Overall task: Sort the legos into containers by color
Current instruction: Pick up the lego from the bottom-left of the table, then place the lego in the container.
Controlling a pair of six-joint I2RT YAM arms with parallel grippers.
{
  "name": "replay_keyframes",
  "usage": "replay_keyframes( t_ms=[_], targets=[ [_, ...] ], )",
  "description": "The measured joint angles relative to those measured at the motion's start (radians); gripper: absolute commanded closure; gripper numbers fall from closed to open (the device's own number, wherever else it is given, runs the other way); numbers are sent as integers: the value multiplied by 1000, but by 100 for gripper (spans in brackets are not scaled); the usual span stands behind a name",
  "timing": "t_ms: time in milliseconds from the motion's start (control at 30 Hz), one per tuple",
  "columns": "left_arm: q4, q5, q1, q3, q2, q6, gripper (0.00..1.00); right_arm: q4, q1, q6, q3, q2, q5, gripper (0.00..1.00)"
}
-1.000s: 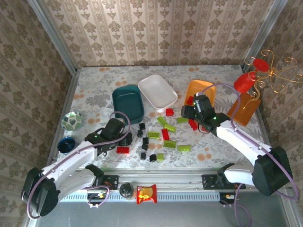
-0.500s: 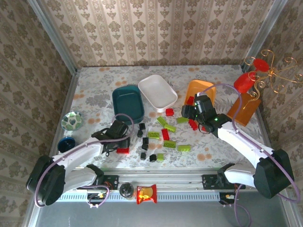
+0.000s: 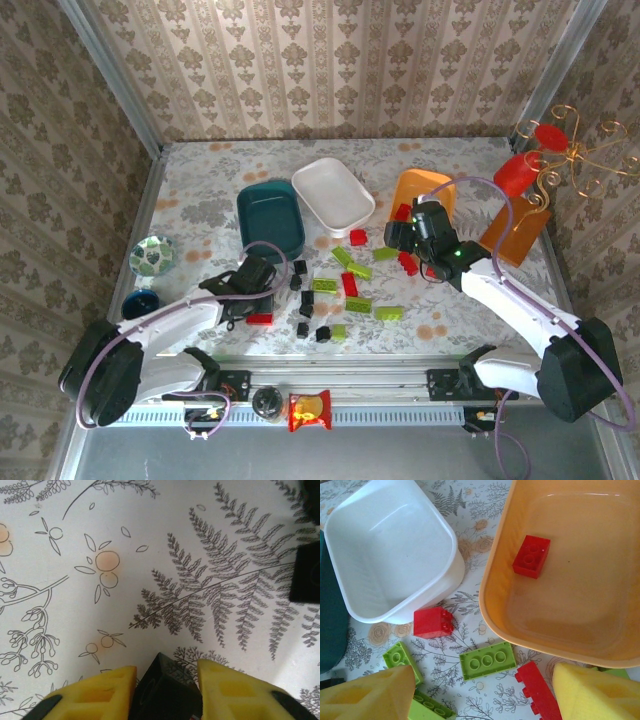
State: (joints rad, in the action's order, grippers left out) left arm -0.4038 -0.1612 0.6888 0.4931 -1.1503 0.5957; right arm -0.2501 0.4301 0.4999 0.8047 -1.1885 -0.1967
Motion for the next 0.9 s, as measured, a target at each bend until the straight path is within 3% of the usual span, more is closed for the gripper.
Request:
replay_keyframes(
  t_ms=[267, 500, 700, 900],
  targets=[
    [-66, -6, 24, 24, 108, 3, 80, 0, -2, 0, 0, 0, -6, 26],
    [-130, -21, 9, 253, 188, -37, 79, 0, -2, 0, 0, 8, -6, 25],
    [-42, 2, -175, 390, 48, -114, 80, 8, -2, 0, -17, 11, -6, 25],
    [71, 58, -299, 491, -254, -148, 82, 7, -2, 0, -33, 20, 19, 26]
  ],
)
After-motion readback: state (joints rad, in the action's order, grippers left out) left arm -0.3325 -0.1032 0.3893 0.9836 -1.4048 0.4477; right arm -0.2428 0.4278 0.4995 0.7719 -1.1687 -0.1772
